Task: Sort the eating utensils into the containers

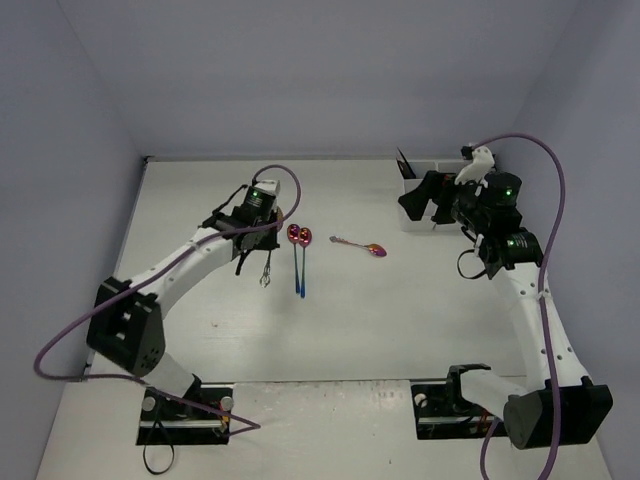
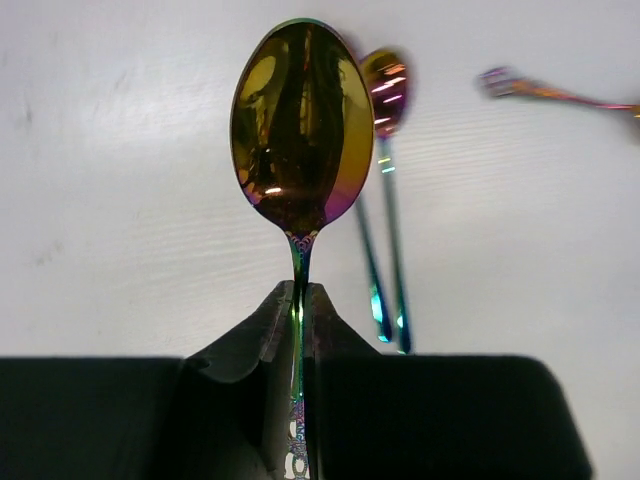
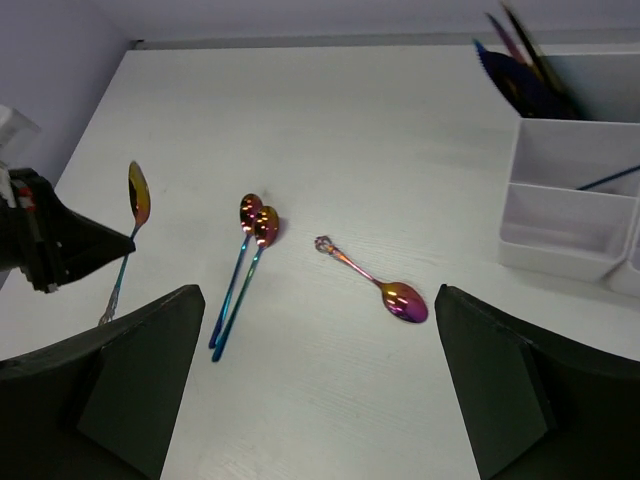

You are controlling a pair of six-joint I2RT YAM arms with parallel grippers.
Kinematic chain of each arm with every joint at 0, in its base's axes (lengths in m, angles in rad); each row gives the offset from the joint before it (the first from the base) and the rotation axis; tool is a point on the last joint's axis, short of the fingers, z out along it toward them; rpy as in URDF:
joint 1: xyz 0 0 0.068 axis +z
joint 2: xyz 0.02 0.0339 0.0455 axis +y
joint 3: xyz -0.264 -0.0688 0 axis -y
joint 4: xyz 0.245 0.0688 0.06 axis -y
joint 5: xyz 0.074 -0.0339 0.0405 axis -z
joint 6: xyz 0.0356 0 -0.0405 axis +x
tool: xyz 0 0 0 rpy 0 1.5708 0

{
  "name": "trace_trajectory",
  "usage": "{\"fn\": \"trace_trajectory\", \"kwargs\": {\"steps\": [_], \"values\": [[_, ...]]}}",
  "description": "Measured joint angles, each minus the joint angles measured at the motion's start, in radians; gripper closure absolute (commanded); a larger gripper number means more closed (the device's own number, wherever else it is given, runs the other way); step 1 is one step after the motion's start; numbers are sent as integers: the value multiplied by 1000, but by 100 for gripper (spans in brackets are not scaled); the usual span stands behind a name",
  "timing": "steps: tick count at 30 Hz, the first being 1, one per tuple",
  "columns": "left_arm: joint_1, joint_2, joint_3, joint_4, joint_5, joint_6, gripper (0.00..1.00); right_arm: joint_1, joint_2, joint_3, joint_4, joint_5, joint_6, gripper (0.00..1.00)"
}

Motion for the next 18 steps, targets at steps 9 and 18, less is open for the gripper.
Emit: {"fn": "trace_trajectory", "kwargs": {"steps": [9,18], "values": [[-150,-164,23,91,227,173,100,237,123,113,0,36,0,5],[-167,-164,69,98,311,204,100,380,235,208,2,107,-4,11]]}}
